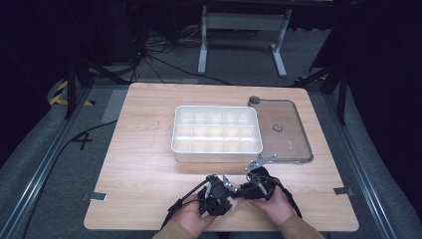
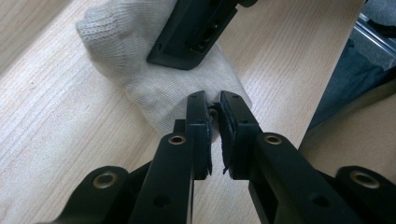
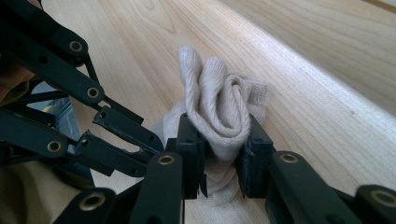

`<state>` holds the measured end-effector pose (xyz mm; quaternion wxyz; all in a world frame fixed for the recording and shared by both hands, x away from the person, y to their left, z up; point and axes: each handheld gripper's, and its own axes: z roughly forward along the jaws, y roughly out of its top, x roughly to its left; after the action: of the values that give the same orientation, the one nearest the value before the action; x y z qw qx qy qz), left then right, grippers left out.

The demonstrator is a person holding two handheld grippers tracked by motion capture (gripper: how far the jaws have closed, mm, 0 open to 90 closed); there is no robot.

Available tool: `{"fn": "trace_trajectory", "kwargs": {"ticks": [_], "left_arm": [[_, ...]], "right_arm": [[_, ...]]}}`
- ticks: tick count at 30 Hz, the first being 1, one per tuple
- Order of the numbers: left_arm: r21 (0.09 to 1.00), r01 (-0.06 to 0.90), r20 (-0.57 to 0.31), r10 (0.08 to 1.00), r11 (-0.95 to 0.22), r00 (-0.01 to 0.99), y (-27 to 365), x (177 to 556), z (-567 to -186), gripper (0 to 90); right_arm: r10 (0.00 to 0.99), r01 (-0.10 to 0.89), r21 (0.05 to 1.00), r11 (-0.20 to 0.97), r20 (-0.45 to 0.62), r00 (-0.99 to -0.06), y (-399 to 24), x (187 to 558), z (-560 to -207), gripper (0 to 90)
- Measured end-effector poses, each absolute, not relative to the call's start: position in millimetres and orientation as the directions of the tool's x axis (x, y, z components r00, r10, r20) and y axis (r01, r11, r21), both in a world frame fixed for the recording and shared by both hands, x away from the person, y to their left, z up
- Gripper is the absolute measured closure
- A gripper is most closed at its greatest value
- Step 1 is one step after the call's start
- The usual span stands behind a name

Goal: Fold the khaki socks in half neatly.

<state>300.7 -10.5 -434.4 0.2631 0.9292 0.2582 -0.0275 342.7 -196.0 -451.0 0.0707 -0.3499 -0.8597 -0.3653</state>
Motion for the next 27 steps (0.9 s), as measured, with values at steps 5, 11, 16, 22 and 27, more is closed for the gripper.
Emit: {"fn": "trace_trajectory", "kwargs": {"ticks": [5, 11, 16, 22, 27], "left_arm": [[0.483, 0.491, -0.186, 0.463, -0.725, 0.867, -10, 301, -431, 78.9], [0.495, 0.509, -0.205, 0.475, -0.704, 0.856, -1, 306, -424, 72.9], [0.509, 0.514, -0.208, 0.481, -0.691, 0.852, 6, 309, -416, 70.9], [0.527, 0.531, -0.214, 0.501, -0.664, 0.839, 18, 314, -407, 70.5], [0.532, 0.539, -0.211, 0.515, -0.652, 0.831, 27, 319, -402, 70.4]], "right_arm": [[0.560, 0.640, 0.586, 0.497, 0.347, -0.753, -194, 339, -445, 74.9], [0.563, 0.619, 0.598, 0.510, 0.313, -0.765, -196, 337, -436, 74.8], [0.573, 0.595, 0.603, 0.531, 0.262, -0.777, -196, 333, -431, 74.7], [0.569, 0.579, 0.624, 0.525, 0.248, -0.784, -199, 330, -420, 74.5], [0.573, 0.571, 0.648, 0.505, 0.243, -0.783, -204, 331, -410, 74.4]]}}
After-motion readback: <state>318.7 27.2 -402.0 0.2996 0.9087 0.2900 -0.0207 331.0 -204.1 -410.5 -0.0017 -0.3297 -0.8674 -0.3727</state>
